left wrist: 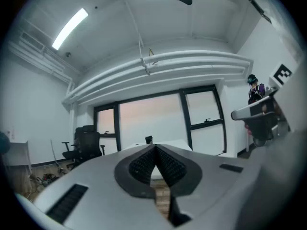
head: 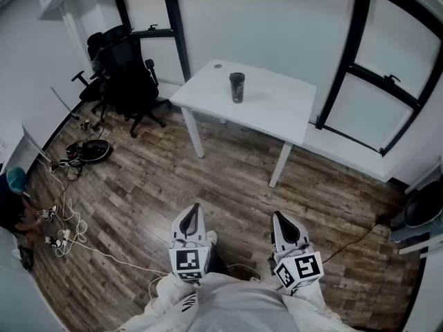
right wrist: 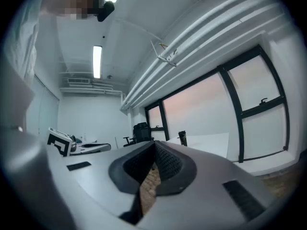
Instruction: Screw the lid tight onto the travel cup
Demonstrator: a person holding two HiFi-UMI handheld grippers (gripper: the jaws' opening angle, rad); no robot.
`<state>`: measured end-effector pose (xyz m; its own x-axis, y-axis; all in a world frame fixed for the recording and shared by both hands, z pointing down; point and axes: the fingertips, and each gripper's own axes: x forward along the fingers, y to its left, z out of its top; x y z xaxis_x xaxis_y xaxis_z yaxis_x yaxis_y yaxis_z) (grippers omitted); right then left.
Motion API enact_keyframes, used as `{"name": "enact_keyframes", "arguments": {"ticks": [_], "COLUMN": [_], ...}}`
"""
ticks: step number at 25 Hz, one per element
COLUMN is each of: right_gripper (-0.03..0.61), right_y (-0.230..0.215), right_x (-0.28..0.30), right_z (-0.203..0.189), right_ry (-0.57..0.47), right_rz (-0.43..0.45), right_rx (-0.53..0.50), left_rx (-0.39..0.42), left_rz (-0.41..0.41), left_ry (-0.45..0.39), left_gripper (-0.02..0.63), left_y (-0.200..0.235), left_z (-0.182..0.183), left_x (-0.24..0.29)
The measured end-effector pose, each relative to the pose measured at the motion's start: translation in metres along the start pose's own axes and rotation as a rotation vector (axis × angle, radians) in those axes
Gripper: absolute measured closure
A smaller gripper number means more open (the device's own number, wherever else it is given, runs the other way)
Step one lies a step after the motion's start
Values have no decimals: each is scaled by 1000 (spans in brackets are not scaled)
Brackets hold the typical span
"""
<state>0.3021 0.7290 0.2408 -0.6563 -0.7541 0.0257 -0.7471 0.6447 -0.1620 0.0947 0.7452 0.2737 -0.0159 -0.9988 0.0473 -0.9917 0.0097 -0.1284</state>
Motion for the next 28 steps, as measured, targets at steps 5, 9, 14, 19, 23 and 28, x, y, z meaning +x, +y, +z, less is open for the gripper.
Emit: {"name": "enact_keyframes", "arguments": {"ticks": [5, 9, 14, 19, 23, 28], "right_gripper": [557, 557, 557, 557, 557, 557], "right_y": [-3, 7, 10, -9, -40, -76], "right_x": [171, 285, 380, 412, 421, 453], "right_z": [13, 17, 12, 10, 18, 33], "right_ry": [9, 32, 63, 78, 55, 25], "right_rz": [-39, -64, -122, -181, -234, -245], "right_rx": [15, 15, 19, 21, 40, 52], "left_rx": [64, 54, 44, 49, 53, 85], "left_rz": [-87, -149, -222, -251, -278, -304], "left_ry": [10, 31, 75, 65, 64, 60], "left_gripper": [611, 611, 611, 611, 611, 611], "left_y": [87, 152, 205, 221, 210, 199], "left_z": [7, 4, -19, -18, -10, 0], "left_x": [136, 217, 293, 341, 370, 418]}}
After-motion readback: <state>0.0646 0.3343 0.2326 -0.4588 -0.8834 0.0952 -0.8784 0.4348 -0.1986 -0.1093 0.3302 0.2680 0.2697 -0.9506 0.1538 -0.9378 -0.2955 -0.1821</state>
